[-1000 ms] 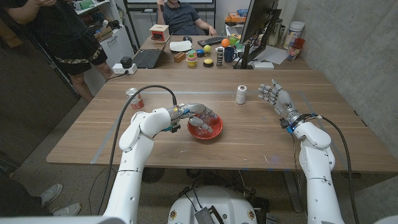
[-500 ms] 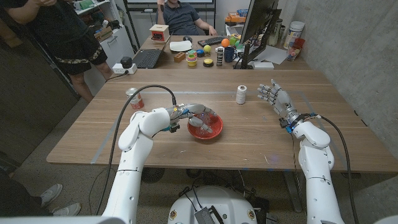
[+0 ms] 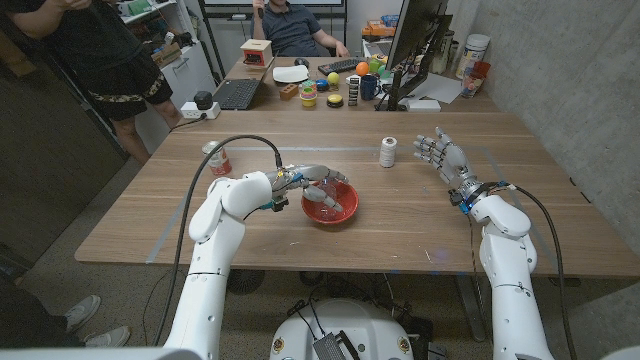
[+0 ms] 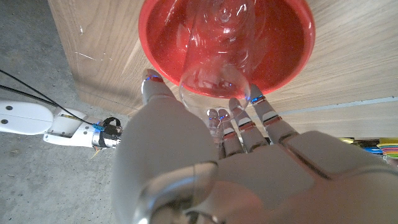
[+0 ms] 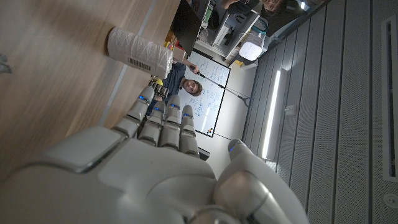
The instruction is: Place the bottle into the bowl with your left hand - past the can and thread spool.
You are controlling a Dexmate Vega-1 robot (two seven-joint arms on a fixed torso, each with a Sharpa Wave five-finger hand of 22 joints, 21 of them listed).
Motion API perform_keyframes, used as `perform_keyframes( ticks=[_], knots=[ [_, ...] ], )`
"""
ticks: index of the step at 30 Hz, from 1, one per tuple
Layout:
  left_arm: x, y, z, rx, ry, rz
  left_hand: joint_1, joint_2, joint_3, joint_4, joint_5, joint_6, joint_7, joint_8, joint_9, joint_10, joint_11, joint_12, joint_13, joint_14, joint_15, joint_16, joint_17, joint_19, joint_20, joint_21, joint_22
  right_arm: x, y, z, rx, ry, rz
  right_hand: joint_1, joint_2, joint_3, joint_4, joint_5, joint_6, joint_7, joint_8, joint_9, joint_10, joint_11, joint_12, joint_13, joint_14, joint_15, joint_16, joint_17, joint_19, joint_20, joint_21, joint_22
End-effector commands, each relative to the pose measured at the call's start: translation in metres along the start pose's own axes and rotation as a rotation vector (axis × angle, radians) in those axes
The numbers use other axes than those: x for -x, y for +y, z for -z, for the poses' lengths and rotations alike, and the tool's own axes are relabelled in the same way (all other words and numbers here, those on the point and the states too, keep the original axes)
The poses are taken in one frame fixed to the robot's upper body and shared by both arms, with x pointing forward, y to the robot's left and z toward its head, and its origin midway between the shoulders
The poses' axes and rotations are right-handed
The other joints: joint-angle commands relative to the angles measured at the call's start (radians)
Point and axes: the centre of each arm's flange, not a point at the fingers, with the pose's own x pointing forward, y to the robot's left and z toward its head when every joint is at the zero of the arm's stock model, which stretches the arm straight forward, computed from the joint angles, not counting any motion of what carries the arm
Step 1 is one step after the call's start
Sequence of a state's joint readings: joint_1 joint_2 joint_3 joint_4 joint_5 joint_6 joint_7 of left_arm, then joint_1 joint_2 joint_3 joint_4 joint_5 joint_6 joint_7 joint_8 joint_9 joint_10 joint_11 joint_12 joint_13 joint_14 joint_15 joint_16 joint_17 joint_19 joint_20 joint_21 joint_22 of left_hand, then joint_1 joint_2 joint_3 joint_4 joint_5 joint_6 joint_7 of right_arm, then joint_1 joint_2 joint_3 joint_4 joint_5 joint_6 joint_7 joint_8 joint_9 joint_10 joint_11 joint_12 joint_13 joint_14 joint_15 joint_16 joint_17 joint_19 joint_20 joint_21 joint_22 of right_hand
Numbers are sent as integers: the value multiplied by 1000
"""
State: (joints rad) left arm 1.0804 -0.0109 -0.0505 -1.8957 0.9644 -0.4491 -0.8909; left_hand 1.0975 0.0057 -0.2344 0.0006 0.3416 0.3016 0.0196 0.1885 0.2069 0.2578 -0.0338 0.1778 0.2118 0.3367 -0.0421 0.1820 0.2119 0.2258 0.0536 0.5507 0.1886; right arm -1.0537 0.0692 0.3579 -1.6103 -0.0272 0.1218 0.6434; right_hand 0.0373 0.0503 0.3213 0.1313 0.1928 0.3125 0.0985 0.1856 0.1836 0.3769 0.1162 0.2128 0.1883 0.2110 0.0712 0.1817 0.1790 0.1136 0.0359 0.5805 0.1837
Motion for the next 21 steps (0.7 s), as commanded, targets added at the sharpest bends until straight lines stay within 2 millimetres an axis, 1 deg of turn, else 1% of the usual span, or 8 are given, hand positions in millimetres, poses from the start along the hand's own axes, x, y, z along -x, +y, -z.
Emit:
perform_keyframes(
  ticks=[1,16,17,21],
  knots=[
    [4,6,-3,4,-5,-23,-11,-3,-11,5,5,-6,1,8,6,-9,1,8,6,-5,-36,7,2,-5,-1,-3,5,1,0,-1,2,-2,-1,-13,3,-6,3,9,2,3,7,3,4,5,7,2,4,4,5,2,7,-2,-2,2],
    [10,15,-9,5,-12,-49,-23,-6,-22,12,9,-14,2,11,5,-16,3,13,5,-10,-33,12,3,-10,-2,-6,6,3,0,-1,0,-5,-2,-15,2,-11,5,10,2,3,6,3,4,3,7,2,4,4,5,2,6,-1,-5,2],
    [10,16,-8,17,-18,-28,-24,-6,-23,12,9,-14,2,11,5,-16,3,14,5,-10,-34,12,3,-11,-2,-6,6,3,0,-1,3,-5,-1,-15,2,-11,5,10,1,3,6,3,4,3,7,2,4,4,5,2,6,-1,-6,2],
    [12,17,-8,39,-20,-57,-27,-8,-27,14,11,-20,3,11,5,-17,3,15,5,-10,-36,14,3,-12,-4,-7,6,3,0,-1,7,-1,-4,-15,2,-12,5,11,2,4,7,3,4,3,7,2,4,4,5,2,6,-1,-6,2]
  ],
)
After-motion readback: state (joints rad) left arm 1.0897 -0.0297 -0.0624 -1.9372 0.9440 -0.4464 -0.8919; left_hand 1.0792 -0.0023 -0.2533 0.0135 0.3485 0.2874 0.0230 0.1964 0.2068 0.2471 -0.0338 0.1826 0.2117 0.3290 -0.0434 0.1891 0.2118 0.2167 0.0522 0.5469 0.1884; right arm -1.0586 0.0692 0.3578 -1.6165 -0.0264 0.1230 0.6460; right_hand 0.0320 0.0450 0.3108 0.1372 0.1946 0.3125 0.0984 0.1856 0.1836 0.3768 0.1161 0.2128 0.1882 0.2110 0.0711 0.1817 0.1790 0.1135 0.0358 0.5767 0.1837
